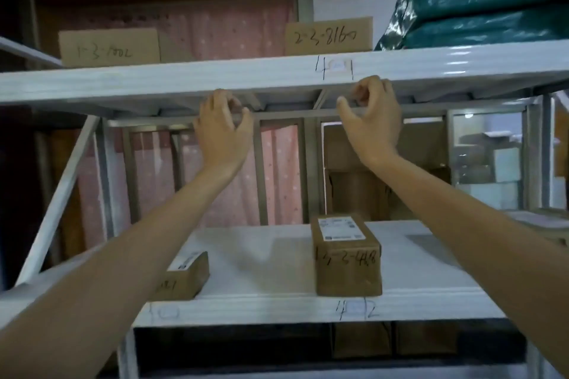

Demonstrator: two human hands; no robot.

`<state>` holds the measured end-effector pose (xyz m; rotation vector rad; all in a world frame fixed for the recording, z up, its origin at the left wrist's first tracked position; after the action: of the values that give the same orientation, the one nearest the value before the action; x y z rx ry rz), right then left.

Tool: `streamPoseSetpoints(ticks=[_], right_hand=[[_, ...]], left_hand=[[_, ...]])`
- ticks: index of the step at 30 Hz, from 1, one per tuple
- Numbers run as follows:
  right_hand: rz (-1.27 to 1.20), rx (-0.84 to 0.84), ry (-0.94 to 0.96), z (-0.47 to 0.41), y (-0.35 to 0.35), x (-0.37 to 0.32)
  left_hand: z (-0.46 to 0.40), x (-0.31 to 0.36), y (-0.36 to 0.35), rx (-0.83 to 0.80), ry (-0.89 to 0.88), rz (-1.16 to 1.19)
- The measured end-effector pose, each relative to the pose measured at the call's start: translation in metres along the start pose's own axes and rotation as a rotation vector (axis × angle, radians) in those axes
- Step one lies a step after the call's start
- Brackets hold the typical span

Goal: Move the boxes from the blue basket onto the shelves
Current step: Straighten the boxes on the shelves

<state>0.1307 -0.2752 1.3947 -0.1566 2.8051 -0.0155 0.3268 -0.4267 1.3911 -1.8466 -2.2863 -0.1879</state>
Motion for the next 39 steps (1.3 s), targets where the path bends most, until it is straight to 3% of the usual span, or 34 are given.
streamPoseSetpoints(ticks=[6,10,13,16,22,39], right_hand=[[-0.022,-0.518,-0.017,0.084,-0.108,-0.035],[-0.035,-0.878,-0.167,0.149,-0.171,-0.05],[-0.005,-1.054,-0.228,0.2,-0.202,-0.05],[-0.047,-1.095,-0.284,0.241,-0.217,-0.049],[-0.117,-1.015,-0.352,0.285,-0.221,-0.057],[-0.018,-0.982,-0.355,0.297,-0.237,-0.06]], left_hand=[[0.054,-0.107,0.029,-0.524,0.325,-0.227],[0.082,-0.173,0.064,-0.722,0.458,-0.33],[0.107,-0.218,0.088,-0.842,0.536,-0.357],[0.135,-0.253,0.105,-0.93,0.59,-0.251],[0.165,-0.28,0.109,-1.107,0.483,0.02],[0.166,-0.291,0.112,-1.044,0.495,0.086]])
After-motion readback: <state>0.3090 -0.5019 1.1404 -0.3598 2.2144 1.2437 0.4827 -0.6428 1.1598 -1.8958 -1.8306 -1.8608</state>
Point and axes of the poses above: each hand's wrist, its own z-axis away from the middle knuckle, its own y-axis out of the back of the hand, x = y × z, the point moved 5 cm from there along -z, towards the middle knuckle, and after that the axes turned 2 degrees about -x, right-handed, at the moved point
